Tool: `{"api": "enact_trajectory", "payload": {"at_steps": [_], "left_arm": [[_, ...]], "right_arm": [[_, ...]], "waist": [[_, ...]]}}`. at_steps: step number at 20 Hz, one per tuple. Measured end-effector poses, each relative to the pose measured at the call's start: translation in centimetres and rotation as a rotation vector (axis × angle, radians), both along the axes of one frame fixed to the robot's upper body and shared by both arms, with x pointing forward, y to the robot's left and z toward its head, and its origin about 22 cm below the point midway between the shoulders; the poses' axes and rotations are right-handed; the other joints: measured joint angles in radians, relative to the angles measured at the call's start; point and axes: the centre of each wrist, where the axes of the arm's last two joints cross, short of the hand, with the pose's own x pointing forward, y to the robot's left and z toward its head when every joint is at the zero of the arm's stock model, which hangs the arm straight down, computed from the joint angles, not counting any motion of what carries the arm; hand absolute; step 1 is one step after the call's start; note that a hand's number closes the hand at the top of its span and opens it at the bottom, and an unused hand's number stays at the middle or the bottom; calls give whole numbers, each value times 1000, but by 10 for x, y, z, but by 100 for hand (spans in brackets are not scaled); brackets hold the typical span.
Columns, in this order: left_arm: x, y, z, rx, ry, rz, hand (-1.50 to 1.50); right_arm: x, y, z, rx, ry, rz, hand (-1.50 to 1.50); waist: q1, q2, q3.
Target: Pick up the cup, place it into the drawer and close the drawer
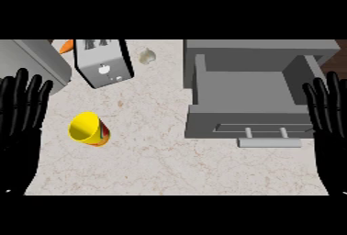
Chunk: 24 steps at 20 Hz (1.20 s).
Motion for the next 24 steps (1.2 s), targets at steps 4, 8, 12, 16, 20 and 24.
{"api": "enact_trajectory", "payload": {"at_steps": [4,8,12,16,20,24], "left_arm": [[5,23,-1,-3,6,-88,-150],[12,49,-14,-70,107,-179,-150],[20,72,-28,-158,215,-204,-150],[37,87,-44,-188,272,-211,-150],[48,103,-65,-172,321,-177,-150],[59,111,-88,-165,365,-149,-150]], "right_arm": [[1,7,4,-14,-14,6,-150],[1,6,1,-43,40,52,-150],[9,4,0,-70,106,97,-150],[21,3,0,-78,133,122,-150],[28,-4,-1,-74,142,128,-150],[43,-10,-1,-84,134,137,-150]], "waist": [[3,4,12],[3,8,15],[4,8,17],[2,8,18],[1,8,19],[1,9,19]]}}
